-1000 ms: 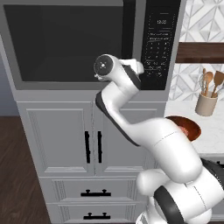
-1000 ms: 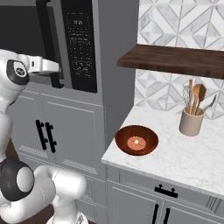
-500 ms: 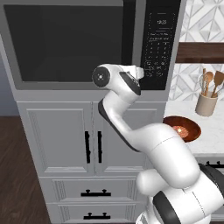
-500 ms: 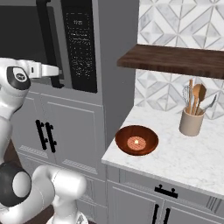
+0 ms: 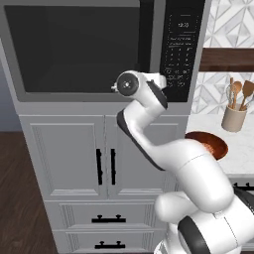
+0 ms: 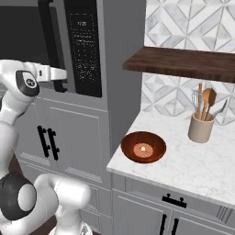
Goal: Open the microwave, place the bowl with waffle inside the microwave, then close the microwave door and turn it on.
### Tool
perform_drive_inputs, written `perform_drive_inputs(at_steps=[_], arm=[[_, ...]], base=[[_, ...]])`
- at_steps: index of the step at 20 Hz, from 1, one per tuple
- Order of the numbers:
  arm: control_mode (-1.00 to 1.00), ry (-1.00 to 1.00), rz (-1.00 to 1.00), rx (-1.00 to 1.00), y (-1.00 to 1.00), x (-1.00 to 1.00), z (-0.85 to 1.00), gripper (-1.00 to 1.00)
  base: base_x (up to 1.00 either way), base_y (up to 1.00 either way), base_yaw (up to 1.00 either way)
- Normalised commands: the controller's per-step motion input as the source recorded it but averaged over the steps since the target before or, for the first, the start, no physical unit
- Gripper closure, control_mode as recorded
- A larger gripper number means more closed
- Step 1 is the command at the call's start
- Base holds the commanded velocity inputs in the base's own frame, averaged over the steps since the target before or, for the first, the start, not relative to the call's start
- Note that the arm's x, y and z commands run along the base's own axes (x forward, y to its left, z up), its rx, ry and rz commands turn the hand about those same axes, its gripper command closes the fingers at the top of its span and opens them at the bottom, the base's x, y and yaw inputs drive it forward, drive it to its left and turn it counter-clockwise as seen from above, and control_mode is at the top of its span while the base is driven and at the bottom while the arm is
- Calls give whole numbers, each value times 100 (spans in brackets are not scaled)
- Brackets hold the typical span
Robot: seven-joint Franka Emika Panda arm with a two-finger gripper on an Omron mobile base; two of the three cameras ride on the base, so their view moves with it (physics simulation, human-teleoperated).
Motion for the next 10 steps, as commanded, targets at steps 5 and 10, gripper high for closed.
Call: perform_drive_inputs(at_steps=[5, 10], arm=[[-100, 0, 24, 3, -81, 79, -75, -100], [-100, -6, 29, 0, -24, 100, -94, 100]], base=[[0, 0, 0], [0, 0, 0]])
